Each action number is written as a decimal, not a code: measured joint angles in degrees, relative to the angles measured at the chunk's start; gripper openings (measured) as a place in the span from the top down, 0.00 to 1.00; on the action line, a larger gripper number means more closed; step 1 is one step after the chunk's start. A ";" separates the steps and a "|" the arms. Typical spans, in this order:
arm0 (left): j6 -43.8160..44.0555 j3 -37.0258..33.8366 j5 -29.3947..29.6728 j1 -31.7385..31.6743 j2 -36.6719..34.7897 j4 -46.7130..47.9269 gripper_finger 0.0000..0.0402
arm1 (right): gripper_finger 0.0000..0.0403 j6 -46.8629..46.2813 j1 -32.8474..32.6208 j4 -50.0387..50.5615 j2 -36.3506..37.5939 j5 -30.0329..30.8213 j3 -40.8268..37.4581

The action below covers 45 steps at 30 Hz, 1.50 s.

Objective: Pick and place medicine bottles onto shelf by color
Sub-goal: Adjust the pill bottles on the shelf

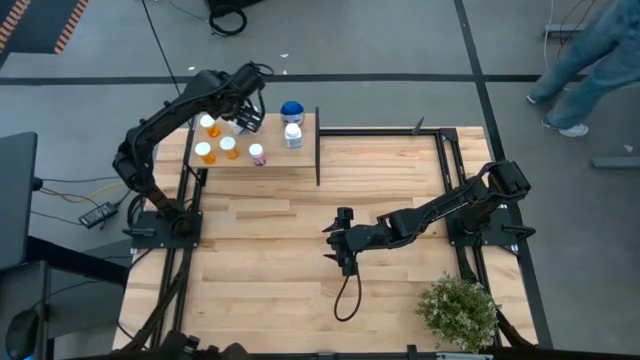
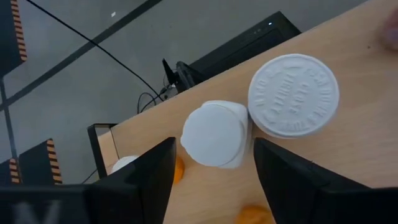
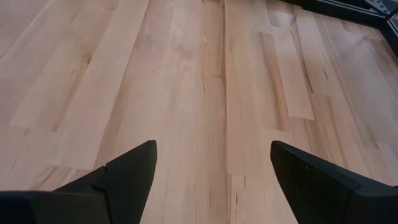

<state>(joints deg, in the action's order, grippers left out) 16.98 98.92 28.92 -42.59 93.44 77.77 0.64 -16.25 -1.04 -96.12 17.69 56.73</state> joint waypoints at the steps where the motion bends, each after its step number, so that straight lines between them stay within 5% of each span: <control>1: 0.21 0.00 0.00 0.02 0.17 -0.03 0.45 | 0.20 0.00 0.00 0.00 0.00 0.00 0.00; 45: -3.87 0.02 1.96 -0.33 4.45 -3.77 0.50 | 0.20 0.44 0.00 -0.17 0.00 0.01 0.00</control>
<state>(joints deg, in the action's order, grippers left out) 13.11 98.94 30.87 -42.92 97.89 74.00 1.08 -16.25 -1.21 -96.12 17.71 56.73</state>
